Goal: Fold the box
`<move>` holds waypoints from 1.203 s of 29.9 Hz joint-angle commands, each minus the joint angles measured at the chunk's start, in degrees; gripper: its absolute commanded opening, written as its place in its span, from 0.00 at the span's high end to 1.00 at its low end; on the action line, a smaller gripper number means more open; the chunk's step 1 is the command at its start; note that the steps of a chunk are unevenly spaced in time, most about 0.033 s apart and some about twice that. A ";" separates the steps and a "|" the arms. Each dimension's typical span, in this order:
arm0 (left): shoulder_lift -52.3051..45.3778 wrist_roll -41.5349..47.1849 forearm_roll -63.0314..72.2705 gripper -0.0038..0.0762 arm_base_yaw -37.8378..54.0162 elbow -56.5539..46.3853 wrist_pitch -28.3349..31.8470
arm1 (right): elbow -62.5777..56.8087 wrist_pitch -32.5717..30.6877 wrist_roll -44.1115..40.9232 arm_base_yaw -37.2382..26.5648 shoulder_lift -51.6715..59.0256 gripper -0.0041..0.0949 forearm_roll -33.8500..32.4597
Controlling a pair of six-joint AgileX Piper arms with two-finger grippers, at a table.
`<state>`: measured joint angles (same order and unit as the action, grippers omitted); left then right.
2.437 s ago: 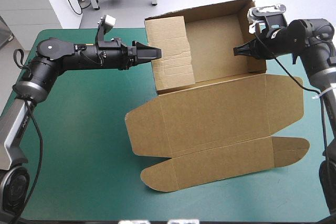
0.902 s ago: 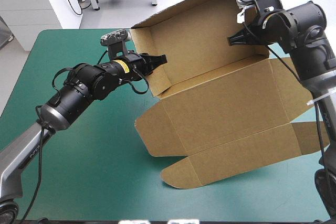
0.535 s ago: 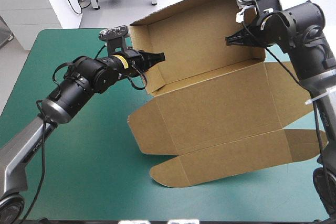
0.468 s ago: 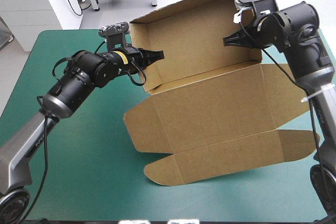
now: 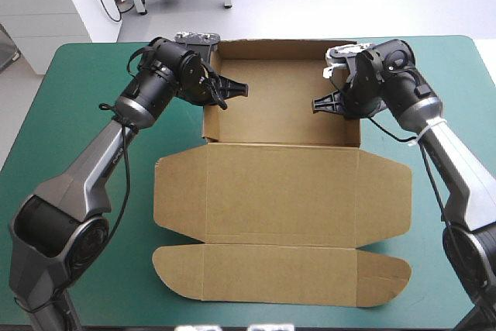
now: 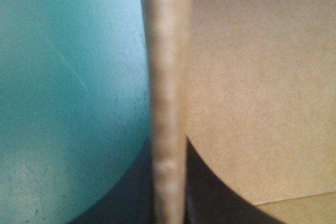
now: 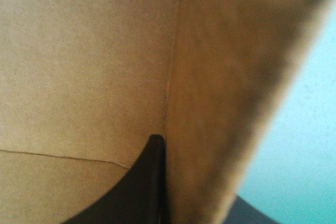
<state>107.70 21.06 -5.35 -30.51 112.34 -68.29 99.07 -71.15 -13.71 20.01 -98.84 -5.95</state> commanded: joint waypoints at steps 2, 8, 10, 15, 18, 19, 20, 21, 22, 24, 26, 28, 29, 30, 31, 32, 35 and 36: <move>0.48 -2.91 2.55 0.96 -0.80 2.56 -3.56 | -1.71 1.10 2.46 0.39 2.12 0.96 2.40; 3.05 -2.91 5.35 0.96 -0.80 2.08 -5.48 | -5.53 3.02 3.54 0.29 1.77 0.98 3.79; 3.37 -2.91 5.77 0.96 -0.80 2.08 -5.59 | -5.88 2.93 4.18 -0.34 1.18 0.98 4.74; 4.35 -2.65 6.57 0.96 -0.80 2.08 -5.59 | -6.11 1.86 7.48 -3.05 -0.39 0.98 10.18; 5.23 -2.65 7.94 0.96 -0.80 2.08 -5.69 | -6.11 0.39 8.79 -3.87 -1.40 0.98 11.34; 5.62 -2.65 8.57 0.96 -0.80 2.08 -5.69 | -6.11 0.29 8.79 -3.87 -1.80 0.98 11.22; 5.84 -2.65 8.81 0.96 -0.80 2.08 -5.69 | -6.11 0.29 8.79 -3.87 -2.14 0.98 11.11; 6.23 -2.65 8.81 0.96 -0.80 2.08 -5.69 | -6.11 0.39 9.21 -3.87 -2.34 0.98 11.11; 6.55 -2.65 8.81 0.96 -0.80 2.08 -5.69 | -6.11 0.49 9.36 -3.87 -2.58 0.98 11.29; 7.32 -2.65 8.41 0.96 -0.80 2.08 -5.69 | -6.11 1.11 9.64 -3.87 -2.89 0.98 11.29; 7.76 -2.65 7.25 0.96 -0.80 2.08 -5.69 | -6.11 1.09 9.64 -3.87 -3.54 0.98 10.81; 8.02 -2.65 5.35 0.96 -0.80 2.08 -5.69 | -6.11 1.09 9.89 -3.87 -4.19 0.98 10.59; 8.14 -2.76 4.78 0.96 -0.80 2.08 -5.69 | -6.11 0.86 10.46 -3.87 -4.70 0.98 10.59; 8.29 -3.36 4.44 0.96 -0.80 2.08 -5.69 | -6.11 0.86 10.59 -3.87 -5.10 0.98 10.59; 8.29 -4.25 4.34 0.96 -0.80 2.08 -5.59 | -6.11 0.86 10.74 -3.87 -5.62 0.98 10.59; 8.38 -5.70 4.20 0.95 -0.80 2.08 -5.59 | -6.11 0.86 10.74 -3.87 -6.02 0.98 10.71; 8.38 -6.13 3.38 0.92 -0.80 2.08 -5.59 | -6.01 0.96 10.65 -3.87 -7.04 0.93 11.17; 8.38 -6.26 3.38 0.90 -0.80 2.08 -5.59 | -6.01 0.96 10.65 -3.87 -7.02 0.91 11.30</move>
<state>119.59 17.01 -1.94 -30.51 112.74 -71.73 91.93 -70.42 -6.51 15.66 -107.35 2.10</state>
